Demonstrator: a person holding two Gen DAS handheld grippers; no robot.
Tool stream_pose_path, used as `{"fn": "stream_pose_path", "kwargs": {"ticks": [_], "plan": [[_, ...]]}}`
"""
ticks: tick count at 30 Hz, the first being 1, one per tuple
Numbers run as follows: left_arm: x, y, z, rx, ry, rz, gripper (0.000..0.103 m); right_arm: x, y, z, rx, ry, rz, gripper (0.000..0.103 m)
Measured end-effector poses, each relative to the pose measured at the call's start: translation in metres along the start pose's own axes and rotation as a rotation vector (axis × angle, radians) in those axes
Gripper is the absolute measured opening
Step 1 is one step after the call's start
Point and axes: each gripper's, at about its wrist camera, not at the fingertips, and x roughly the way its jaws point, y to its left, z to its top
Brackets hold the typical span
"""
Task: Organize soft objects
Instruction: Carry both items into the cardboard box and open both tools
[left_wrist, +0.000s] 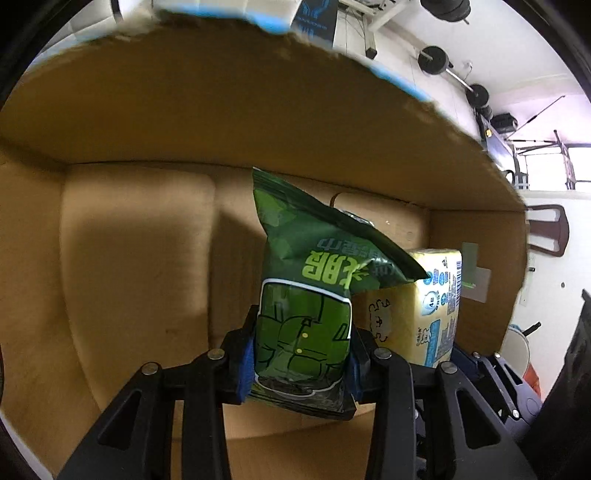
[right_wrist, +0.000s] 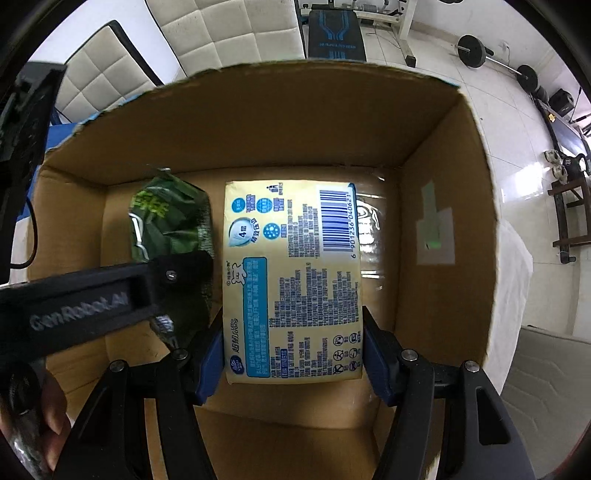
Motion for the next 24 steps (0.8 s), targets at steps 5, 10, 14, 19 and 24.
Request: {"fn": "stream_pose_path", "kwargs": {"ticks": [5, 10, 14, 19, 24], "plan": [[0.003, -0.014, 0.001, 0.019, 0.020, 0.017, 0.037, 0.014, -0.001, 0.007, -0.002, 0.014, 0.001, 0.067], [-0.011, -0.022, -0.007, -0.005, 0.004, 0.068, 0.042, 0.017, 0.000, 0.004, 0.004, 0.036, -0.001, 0.068], [-0.034, -0.028, -0.015, -0.007, -0.030, 0.084, 0.053, 0.011, 0.000, -0.001, 0.002, 0.030, -0.005, 0.073], [-0.072, -0.036, -0.038, 0.011, -0.098, 0.137, 0.084, -0.001, 0.003, -0.018, -0.006, 0.037, -0.006, 0.087], [-0.110, -0.040, -0.074, 0.063, -0.167, 0.240, 0.099, -0.020, 0.006, -0.046, 0.005, 0.017, -0.018, 0.100]]}}
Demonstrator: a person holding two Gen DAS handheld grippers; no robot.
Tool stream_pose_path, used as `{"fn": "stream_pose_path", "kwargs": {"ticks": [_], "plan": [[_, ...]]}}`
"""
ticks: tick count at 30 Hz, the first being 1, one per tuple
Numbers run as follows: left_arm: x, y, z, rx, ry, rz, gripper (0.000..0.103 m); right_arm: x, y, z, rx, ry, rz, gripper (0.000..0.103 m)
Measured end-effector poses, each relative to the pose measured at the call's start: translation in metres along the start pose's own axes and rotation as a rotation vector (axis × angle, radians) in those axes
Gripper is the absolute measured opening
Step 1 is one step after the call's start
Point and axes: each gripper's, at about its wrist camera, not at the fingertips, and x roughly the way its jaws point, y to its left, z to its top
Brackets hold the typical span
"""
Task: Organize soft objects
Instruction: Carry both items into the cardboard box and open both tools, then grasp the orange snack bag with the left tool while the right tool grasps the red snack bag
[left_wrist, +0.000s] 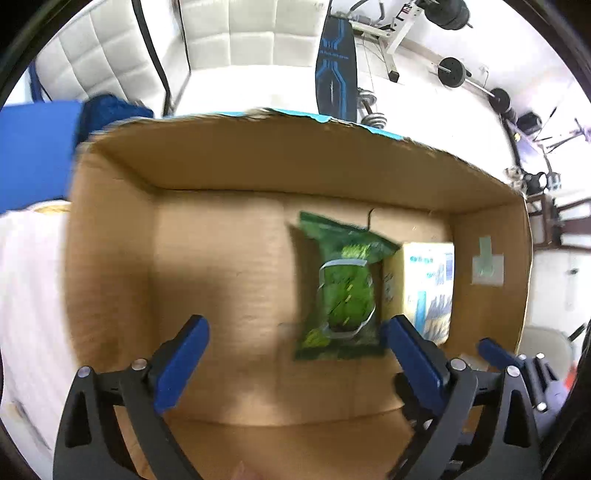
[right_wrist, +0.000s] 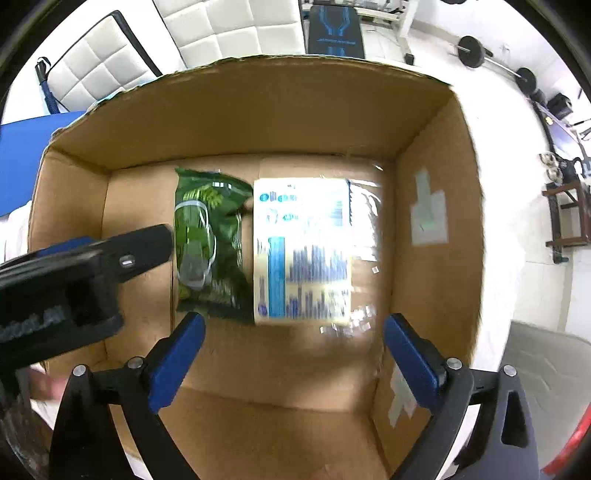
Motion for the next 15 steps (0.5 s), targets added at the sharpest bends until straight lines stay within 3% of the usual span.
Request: {"fn": "stream_pose_path", "kwargs": {"ticks": [2, 4, 15], "plan": [[-0.016, 0.004, -0.012, 0.016, -0.029, 0.027, 0.099, -0.008, 0.000, -0.014, 0.007, -0.019, -0.003, 0.103], [-0.023, 0.015, -0.035, 0.028, -0.059, 0.038, 0.099, -0.023, 0.008, -0.008, 0.016, -0.035, -0.003, 0.103], [-0.046, 0.043, -0.072, 0.077, -0.215, 0.071, 0.099, -0.081, 0.026, -0.066, 0.042, -0.164, -0.007, 0.103]]}}
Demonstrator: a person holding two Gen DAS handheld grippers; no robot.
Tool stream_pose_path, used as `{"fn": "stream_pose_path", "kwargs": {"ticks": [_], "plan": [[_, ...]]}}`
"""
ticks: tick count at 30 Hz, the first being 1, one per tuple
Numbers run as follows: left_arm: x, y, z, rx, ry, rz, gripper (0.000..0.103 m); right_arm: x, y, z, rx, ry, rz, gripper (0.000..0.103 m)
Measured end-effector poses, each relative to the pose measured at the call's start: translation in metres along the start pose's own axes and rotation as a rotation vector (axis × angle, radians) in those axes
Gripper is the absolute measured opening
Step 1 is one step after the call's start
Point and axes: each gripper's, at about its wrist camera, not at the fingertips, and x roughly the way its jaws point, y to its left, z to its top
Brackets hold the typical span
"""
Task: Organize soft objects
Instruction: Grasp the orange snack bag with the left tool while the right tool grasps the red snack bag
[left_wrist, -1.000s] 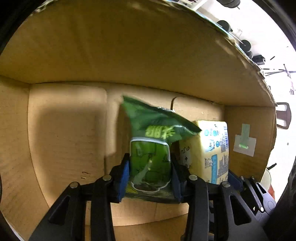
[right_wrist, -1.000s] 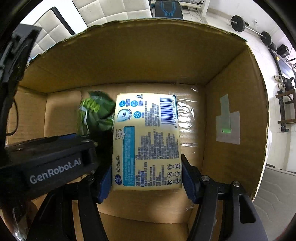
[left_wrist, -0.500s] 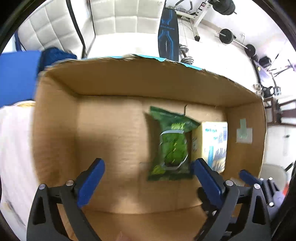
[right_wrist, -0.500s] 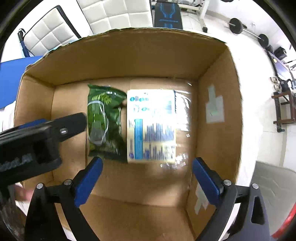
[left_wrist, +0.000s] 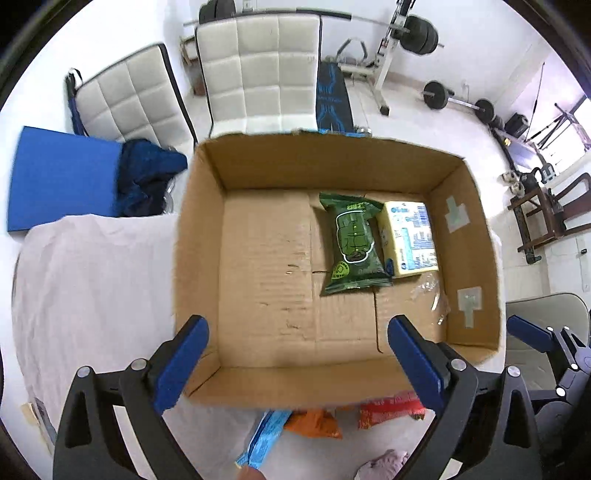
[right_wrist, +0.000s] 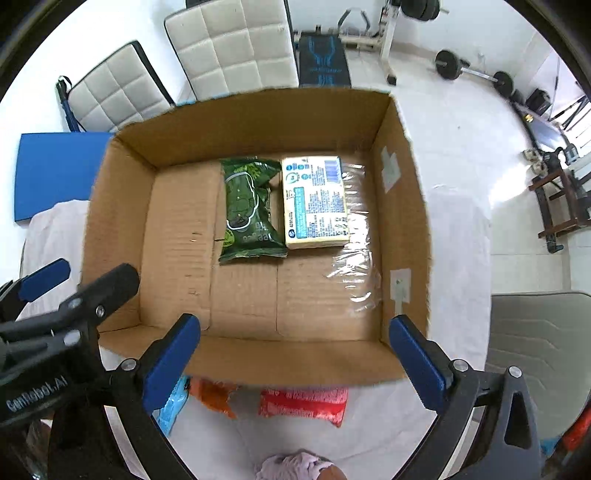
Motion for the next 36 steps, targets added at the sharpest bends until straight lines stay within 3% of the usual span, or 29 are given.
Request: {"fn": "stream_pose_path", "kwargs": {"ticks": [8, 13, 17, 24, 30, 34, 36], "plan": [[-0.041, -0.011, -0.027, 0.013, -0.079, 0.018, 0.099, -0.052, 0.011, -0.033, -0.029, -0.084, 0.033, 0.103], [-0.055, -0.007, -0.052, -0.026, -0.093, 0.074, 0.099, -0.058, -0.001, -0.057, -0.047, -0.065, 0.058, 0.103], [-0.033, 0.001, -0.089, -0.067, -0.047, 0.165, 0.100, -0.017, -0.022, -0.080, -0.082, 0.055, 0.075, 0.103], [0.045, 0.016, -0.144, -0.125, 0.149, 0.175, 0.099, 0.066, -0.006, -0.106, -0.345, 0.200, 0.004, 0.103], [0.080, 0.028, -0.172, -0.176, 0.219, 0.170, 0.099, 0.114, 0.023, -0.123, -0.640, 0.236, -0.136, 0.103], [0.092, 0.033, -0.184, -0.199, 0.242, 0.164, 0.099, 0.137, 0.029, -0.127, -0.729, 0.268, -0.181, 0.102], [0.097, 0.033, -0.189, -0.206, 0.251, 0.160, 0.099, 0.148, 0.026, -0.128, -0.736, 0.286, -0.191, 0.092]]}}
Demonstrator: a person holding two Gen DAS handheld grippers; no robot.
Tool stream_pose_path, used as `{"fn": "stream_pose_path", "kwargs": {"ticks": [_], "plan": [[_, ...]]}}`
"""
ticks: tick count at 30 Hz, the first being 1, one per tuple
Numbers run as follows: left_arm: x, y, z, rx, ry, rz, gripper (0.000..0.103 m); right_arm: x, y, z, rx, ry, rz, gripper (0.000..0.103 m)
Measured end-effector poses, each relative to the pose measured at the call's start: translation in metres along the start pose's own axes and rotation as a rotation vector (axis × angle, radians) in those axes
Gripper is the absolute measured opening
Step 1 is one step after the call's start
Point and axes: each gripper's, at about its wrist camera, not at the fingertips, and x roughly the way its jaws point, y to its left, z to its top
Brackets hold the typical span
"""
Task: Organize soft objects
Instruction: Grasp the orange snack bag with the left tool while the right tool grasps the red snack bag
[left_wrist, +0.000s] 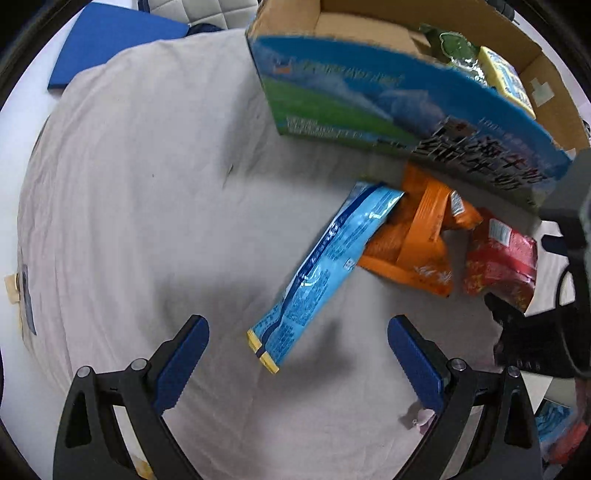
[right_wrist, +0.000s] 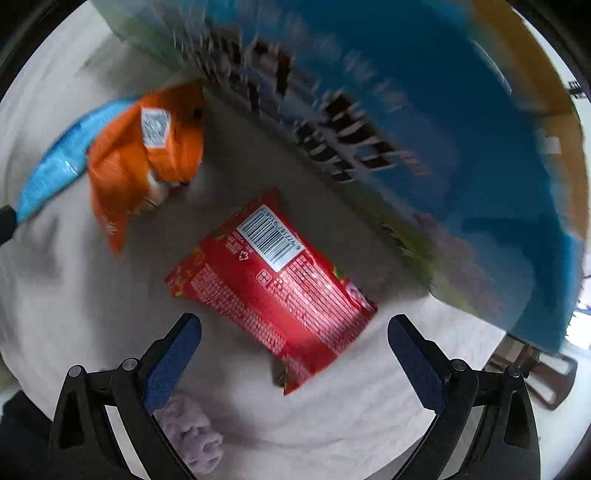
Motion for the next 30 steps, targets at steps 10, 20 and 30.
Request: {"fn": "stream_pose_path", "kwargs": {"ticks": [10, 20, 30], "plan": [[0.001, -0.012, 0.003, 0.013, -0.003, -0.029, 0.099, -0.007, -0.017, -0.019, 0.231, 0.062, 0.366, 0.073], [0.000, -0.023, 0.015, 0.038, -0.012, -0.028, 0.099, -0.001, -0.021, -0.007, 0.161, -0.057, 0.120, 0.071], [0.003, -0.049, 0.031, 0.072, 0.002, -0.067, 0.099, 0.011, -0.059, -0.071, 0.599, 0.088, 0.400, 0.069]]}}
